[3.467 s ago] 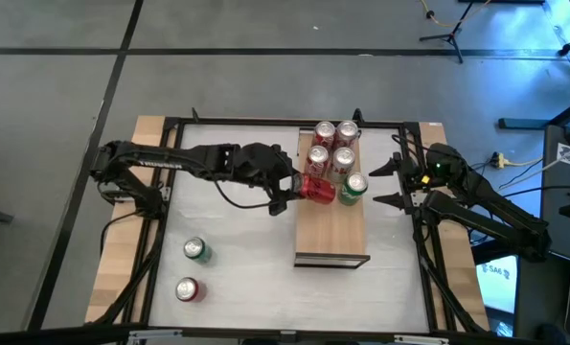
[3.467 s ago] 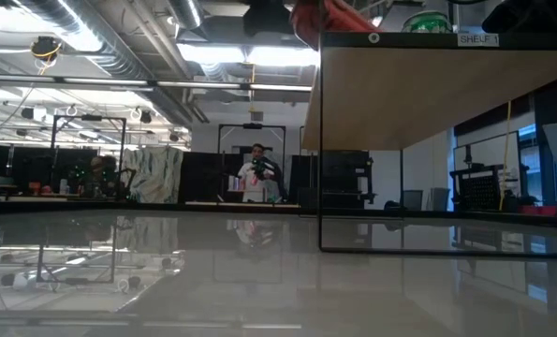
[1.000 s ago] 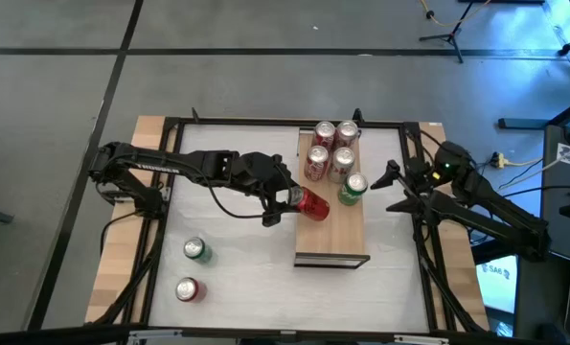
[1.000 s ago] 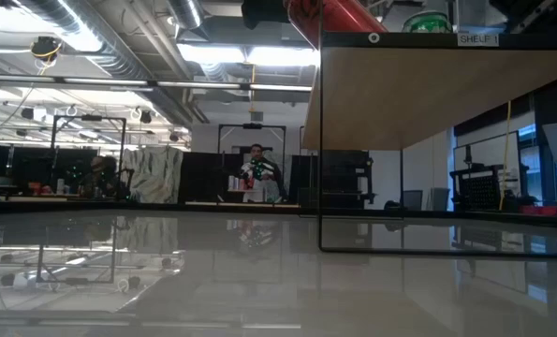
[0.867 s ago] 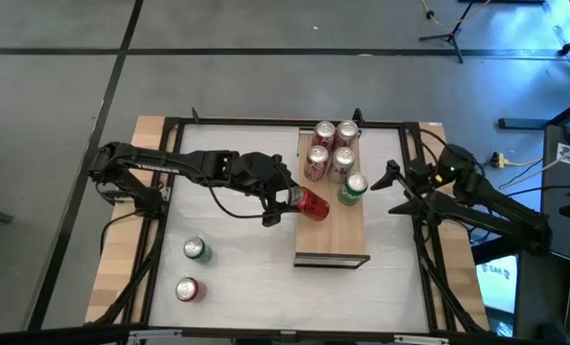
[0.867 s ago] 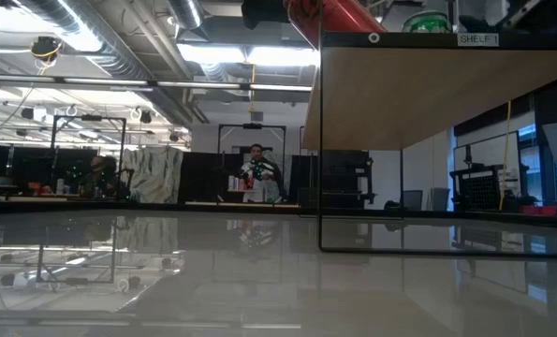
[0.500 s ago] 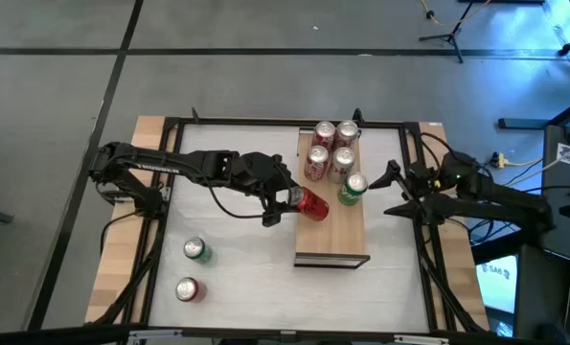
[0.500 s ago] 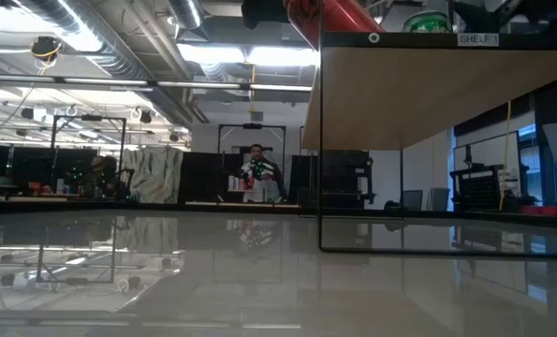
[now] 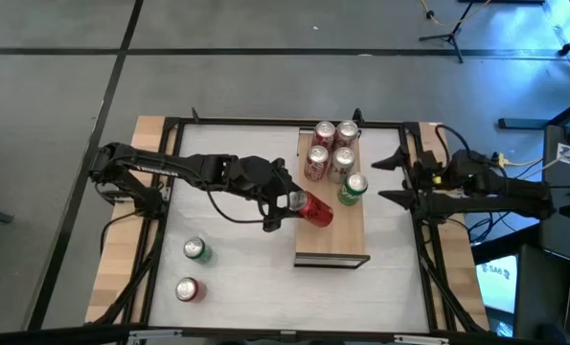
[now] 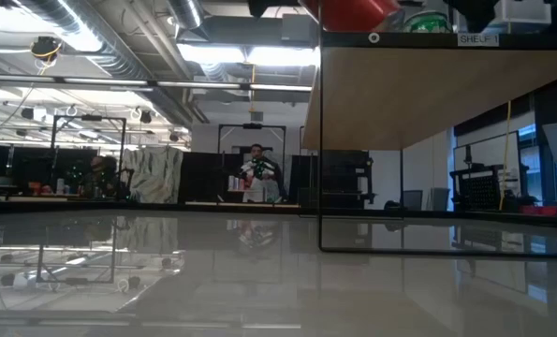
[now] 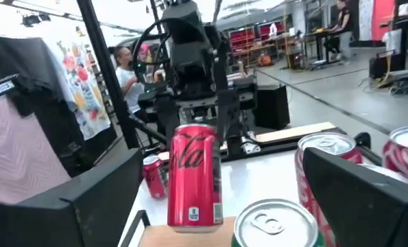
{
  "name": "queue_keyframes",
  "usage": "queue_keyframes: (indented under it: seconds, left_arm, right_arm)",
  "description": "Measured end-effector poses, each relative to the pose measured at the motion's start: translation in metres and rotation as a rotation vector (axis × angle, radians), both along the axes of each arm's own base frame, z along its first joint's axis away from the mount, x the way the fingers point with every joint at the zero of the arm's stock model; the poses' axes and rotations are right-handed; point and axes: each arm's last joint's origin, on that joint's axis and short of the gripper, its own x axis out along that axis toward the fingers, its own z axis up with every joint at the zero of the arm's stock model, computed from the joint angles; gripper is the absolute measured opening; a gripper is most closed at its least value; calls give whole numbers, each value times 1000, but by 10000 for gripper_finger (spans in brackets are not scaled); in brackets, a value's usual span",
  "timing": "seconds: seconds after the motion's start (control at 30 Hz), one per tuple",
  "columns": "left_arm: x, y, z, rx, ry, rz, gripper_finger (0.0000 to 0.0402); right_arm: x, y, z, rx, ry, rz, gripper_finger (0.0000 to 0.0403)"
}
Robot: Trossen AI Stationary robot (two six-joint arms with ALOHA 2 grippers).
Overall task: Place canned beverage on shelf
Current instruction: Put the top red black soda can on the shelf
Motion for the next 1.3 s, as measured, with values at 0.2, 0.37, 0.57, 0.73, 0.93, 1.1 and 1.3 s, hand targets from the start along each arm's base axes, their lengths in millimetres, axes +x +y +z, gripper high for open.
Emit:
queue_keyframes:
  seconds: [0.2,0.37,0.57,0.73,0.93,1.1,1.3]
  left_arm:
    - [1,0,2,1,-19,5,274]
    - [1,0,1,3,-18,9,274]
    - [2,1,0,11,-16,26,274]
    - [2,2,0,25,-20,52,274]
    - [3,2,0,36,-20,69,274]
    - [3,10,0,64,-14,100,274]
    - [2,24,-2,72,6,135,274]
  right_arm:
    - [5,2,-1,1,16,86,397]
    - [10,3,2,-3,-21,123,397]
    - [26,3,6,-11,-66,142,397]
    - [49,2,1,-25,-53,140,397]
    - [67,0,-8,-50,-9,108,397]
    - [73,0,-12,-64,13,103,397]
    - [73,0,-12,-65,14,111,397]
